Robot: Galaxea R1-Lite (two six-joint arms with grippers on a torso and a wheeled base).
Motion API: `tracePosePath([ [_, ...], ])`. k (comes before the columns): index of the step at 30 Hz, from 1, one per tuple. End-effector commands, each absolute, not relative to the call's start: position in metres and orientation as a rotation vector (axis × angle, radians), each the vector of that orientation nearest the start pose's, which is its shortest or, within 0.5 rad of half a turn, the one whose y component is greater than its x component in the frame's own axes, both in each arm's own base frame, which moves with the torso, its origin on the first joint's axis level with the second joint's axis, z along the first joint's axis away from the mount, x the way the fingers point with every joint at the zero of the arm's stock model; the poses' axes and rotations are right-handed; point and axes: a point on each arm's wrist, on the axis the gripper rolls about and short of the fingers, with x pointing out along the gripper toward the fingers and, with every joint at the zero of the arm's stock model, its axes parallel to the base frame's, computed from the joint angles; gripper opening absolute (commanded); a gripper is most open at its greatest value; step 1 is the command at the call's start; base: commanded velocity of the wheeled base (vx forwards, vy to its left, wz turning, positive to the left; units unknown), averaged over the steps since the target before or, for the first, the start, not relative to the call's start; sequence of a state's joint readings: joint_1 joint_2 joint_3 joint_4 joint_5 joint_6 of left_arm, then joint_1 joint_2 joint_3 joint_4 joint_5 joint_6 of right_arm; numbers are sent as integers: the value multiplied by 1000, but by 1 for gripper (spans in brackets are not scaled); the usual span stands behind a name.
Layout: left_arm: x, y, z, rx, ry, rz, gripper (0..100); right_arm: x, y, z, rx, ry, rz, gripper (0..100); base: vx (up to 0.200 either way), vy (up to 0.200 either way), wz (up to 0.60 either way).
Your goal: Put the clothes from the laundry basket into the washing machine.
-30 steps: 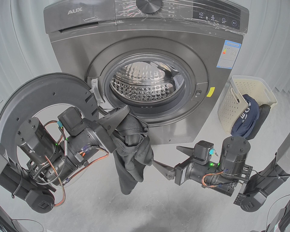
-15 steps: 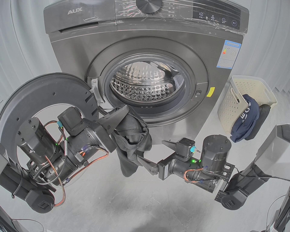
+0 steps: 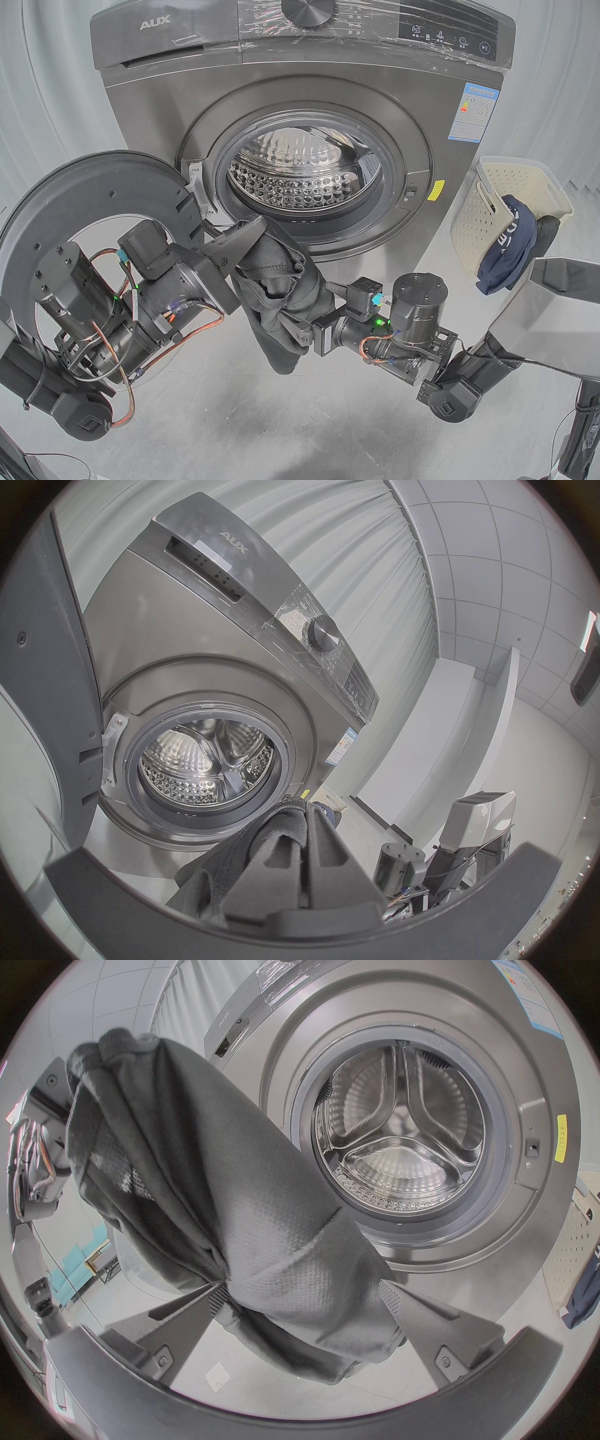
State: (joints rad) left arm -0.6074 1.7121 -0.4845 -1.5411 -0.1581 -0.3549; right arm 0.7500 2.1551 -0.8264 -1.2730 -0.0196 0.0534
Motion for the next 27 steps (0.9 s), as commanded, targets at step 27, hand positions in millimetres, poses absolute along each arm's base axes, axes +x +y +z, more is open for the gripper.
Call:
tracePosePath([
  [27, 219, -156, 188, -406, -170, -806, 0, 326, 254, 97, 47, -7, 645, 100, 0, 0, 0],
])
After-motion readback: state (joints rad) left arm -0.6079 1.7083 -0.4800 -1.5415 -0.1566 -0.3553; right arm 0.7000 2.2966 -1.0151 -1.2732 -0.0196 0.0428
